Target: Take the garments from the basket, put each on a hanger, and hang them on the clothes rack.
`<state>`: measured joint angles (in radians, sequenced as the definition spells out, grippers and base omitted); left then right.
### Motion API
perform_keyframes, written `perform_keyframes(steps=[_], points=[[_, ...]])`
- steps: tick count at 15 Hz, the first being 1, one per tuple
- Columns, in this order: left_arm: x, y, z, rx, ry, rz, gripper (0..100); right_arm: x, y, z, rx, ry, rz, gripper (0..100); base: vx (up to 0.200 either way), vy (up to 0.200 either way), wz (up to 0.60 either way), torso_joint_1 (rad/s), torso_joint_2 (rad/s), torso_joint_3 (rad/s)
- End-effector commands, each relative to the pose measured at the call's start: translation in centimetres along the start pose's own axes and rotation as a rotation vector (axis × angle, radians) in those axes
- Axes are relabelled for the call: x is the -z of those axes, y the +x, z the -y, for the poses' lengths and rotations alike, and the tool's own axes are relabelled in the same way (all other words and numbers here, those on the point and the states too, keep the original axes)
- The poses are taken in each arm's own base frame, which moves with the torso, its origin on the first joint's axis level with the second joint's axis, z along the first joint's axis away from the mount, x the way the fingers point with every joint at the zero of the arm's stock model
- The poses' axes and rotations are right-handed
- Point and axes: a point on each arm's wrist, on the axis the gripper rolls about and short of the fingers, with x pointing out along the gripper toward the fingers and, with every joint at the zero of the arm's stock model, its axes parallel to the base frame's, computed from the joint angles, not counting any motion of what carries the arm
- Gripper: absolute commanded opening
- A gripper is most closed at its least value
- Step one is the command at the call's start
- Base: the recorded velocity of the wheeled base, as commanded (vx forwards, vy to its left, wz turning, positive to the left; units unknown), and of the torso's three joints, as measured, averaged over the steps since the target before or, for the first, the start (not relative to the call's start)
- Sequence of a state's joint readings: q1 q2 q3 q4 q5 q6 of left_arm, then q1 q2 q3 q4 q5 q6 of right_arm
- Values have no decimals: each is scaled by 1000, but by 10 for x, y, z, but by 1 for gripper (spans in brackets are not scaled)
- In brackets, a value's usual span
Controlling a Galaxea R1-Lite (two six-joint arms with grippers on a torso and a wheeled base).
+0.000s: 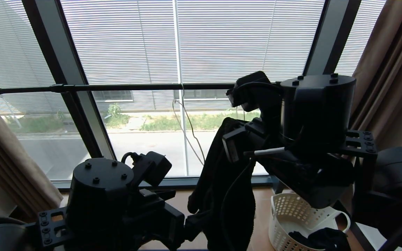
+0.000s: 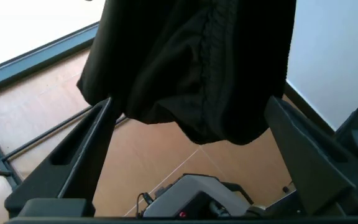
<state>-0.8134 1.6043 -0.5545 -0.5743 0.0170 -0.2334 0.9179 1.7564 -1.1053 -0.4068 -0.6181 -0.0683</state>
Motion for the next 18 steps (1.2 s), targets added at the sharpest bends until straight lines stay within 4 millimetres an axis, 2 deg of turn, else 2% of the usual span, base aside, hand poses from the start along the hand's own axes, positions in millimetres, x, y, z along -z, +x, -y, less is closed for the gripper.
perform_keyframes(steps=[1,3,5,8,12,14,15,18], points=[[0,19,0,-15,-22,-26,100,3,4,-9,-13,-10,-7,0,0,0,0,0,0,0],[2,40,-1,-84,-20,-45,100,-3,-2,-16,-39,-5,14,0,0,0,0,0,0,0],[14,58,-7,-191,-14,-83,100,-9,-5,-17,-46,9,34,0,0,0,0,0,0,0],[23,60,-11,-244,-37,-106,100,-13,-16,-8,-46,24,50,0,0,0,0,0,0,0],[36,54,-15,-303,-35,-141,100,-14,-35,9,-41,41,62,0,0,0,0,0,0,0],[35,48,-15,-335,-33,-122,100,-11,-39,19,-21,45,57,0,0,0,0,0,0,0],[33,44,-15,-334,-33,-111,0,-9,-41,25,-10,46,54,0,0,0,0,0,0,0],[22,29,-11,-338,-37,-45,0,5,-45,41,27,80,24,0,0,0,0,0,0,0]])
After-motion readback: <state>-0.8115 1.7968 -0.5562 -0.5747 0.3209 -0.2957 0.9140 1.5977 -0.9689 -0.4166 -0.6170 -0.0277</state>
